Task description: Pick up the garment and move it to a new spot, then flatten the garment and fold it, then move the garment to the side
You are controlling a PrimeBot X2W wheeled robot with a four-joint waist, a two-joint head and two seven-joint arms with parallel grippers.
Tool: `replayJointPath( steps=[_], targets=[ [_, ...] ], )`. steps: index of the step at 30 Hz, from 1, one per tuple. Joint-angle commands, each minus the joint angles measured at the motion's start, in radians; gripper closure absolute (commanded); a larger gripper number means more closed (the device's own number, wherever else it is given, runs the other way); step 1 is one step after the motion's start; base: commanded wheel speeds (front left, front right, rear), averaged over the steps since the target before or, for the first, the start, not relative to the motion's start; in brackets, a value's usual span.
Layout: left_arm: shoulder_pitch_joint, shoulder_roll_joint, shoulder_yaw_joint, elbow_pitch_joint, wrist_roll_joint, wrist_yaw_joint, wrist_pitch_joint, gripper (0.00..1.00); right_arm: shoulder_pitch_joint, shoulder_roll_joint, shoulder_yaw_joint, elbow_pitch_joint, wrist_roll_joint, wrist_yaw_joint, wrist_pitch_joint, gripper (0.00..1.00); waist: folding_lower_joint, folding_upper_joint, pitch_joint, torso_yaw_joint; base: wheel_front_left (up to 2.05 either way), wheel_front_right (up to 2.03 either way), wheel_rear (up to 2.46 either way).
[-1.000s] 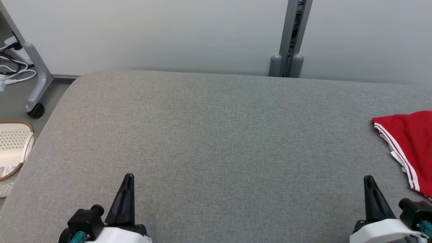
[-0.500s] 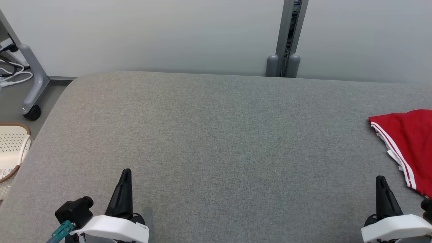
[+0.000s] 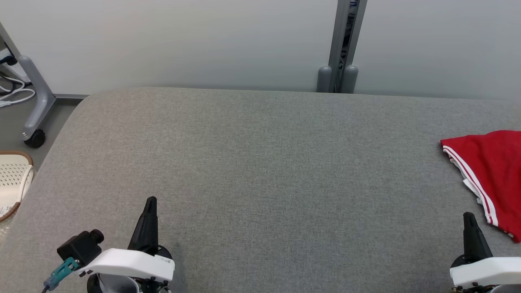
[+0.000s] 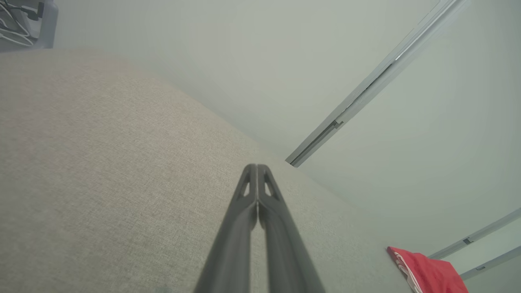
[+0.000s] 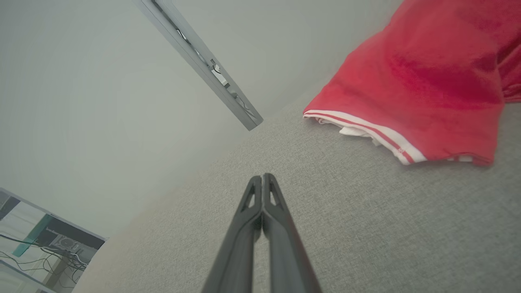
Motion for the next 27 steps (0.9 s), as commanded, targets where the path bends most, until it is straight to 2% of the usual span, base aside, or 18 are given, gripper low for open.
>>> replayJointPath(
  steps=[1,27],
  targets=[
    [-0.037,0.006,0.004,-0.007,-0.034,-0.007,0.006,1.00,-0.025,-0.010,-0.008,-0.017,0.035,0.000,0.010,1.00,0.0000,0.0000,0.000,-0.001,0.00,0.00,0.00],
    [-0.103,0.006,0.010,0.047,-0.345,-0.029,0.074,1.00,-0.035,-0.014,-0.065,-0.034,0.362,0.000,0.107,1.00,0.0000,0.0000,-0.003,-0.022,0.00,0.00,0.00]
  ],
)
